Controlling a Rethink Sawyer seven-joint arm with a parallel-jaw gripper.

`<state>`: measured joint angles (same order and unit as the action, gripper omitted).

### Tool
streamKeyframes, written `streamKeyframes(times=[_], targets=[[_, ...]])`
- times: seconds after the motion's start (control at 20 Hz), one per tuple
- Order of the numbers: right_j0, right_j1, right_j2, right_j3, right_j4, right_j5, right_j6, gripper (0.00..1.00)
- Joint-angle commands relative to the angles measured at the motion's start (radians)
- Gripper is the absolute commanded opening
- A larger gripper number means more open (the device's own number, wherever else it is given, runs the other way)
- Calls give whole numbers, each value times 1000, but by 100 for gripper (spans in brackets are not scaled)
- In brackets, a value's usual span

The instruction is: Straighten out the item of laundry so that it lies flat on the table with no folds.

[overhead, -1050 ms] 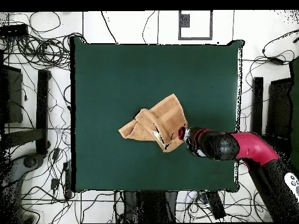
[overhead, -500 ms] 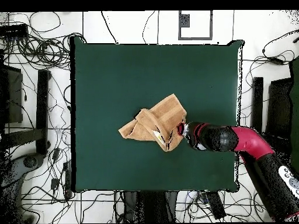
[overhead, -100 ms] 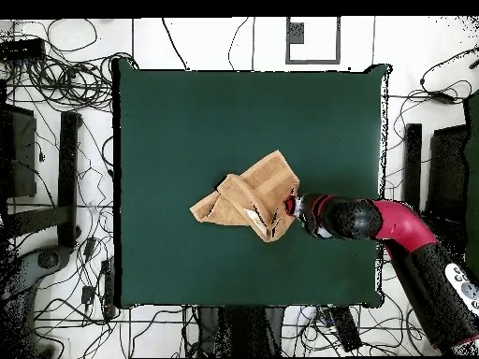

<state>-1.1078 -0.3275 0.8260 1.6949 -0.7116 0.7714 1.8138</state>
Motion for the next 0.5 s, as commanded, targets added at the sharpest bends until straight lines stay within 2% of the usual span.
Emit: streamKeyframes(times=[0.05,0.5], targets=[[50,14,38,-111,-11,86,-314,0],[32,7,39,-118,-12,114,-341,0]])
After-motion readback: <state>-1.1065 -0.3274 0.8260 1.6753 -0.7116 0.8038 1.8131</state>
